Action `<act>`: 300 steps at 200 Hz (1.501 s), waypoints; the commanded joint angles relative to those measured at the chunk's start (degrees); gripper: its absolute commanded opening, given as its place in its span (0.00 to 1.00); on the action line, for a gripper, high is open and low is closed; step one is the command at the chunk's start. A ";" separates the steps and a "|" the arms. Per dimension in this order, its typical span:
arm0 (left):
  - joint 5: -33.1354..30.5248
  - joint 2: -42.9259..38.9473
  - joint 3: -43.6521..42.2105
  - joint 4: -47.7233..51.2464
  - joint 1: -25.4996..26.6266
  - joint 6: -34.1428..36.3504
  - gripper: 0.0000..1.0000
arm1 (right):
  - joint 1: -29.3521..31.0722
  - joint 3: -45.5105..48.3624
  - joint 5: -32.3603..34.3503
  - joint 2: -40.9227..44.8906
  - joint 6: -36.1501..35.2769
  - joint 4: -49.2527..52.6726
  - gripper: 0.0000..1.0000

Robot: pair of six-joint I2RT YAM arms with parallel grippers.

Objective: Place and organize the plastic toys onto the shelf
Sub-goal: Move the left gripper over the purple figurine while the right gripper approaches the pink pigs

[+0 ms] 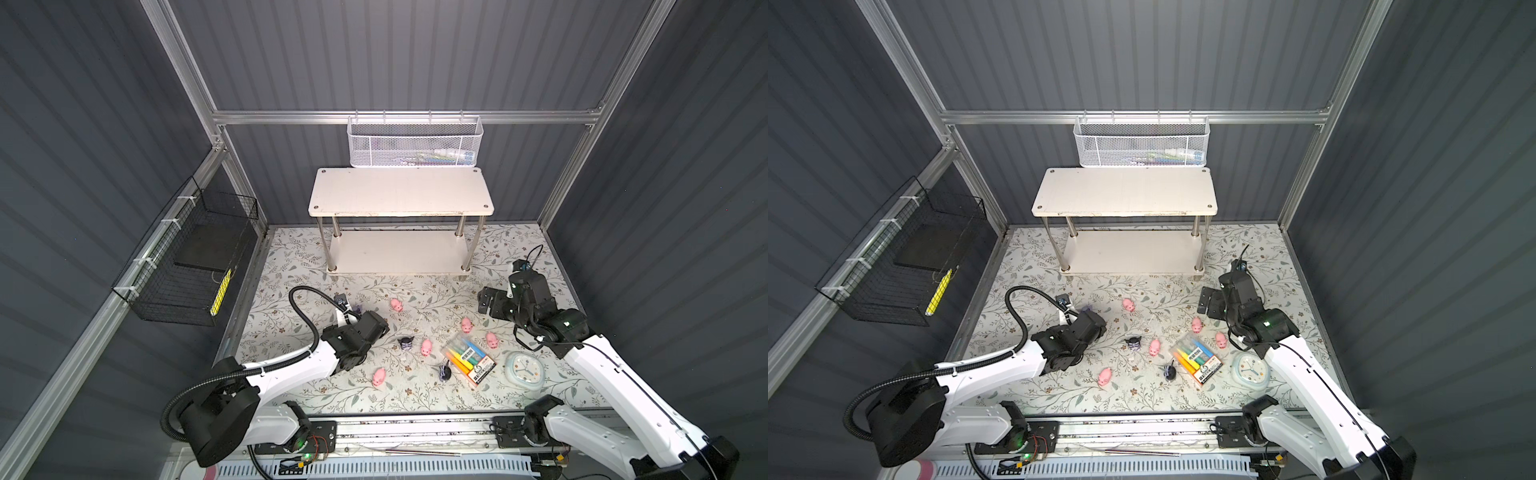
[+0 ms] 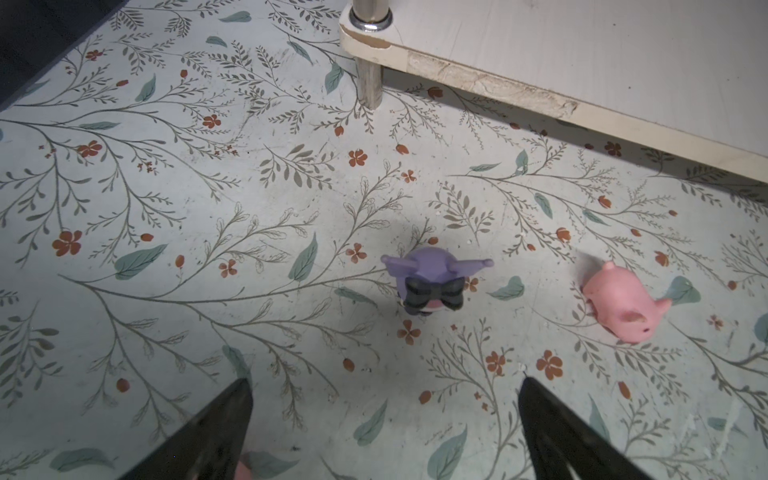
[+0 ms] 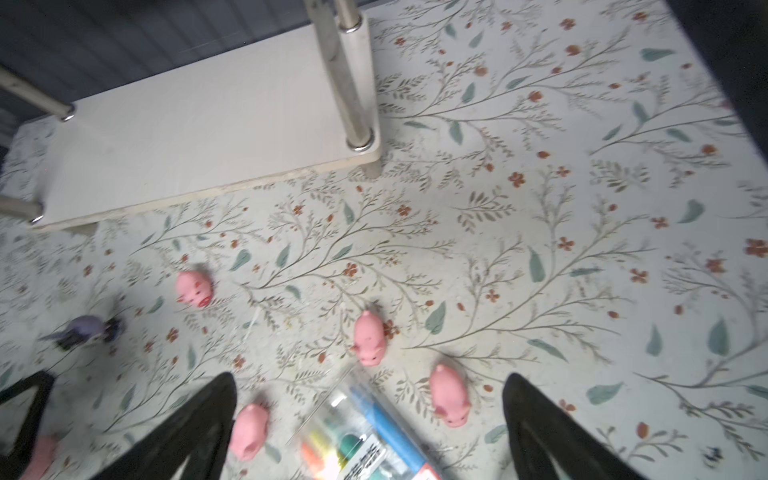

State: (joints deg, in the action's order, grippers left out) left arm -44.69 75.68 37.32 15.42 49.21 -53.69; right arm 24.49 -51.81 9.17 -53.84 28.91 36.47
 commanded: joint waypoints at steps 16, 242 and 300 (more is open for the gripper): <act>-2.07 3.72 3.56 -0.59 0.36 -1.27 1.00 | 1.15 -1.54 -13.98 3.60 -0.28 3.12 0.99; 2.76 17.25 6.11 -9.88 -6.01 3.29 1.00 | 2.40 -6.07 -19.99 2.06 0.40 3.19 0.99; 3.29 18.61 6.16 -12.17 -6.67 5.36 0.99 | 2.40 -5.92 -19.82 1.04 0.93 2.82 0.99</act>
State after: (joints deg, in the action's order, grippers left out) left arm -41.91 93.03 44.01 4.73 43.00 -50.24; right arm 26.68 -56.29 -10.74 -52.25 29.54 39.86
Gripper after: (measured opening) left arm 0.997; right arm 0.989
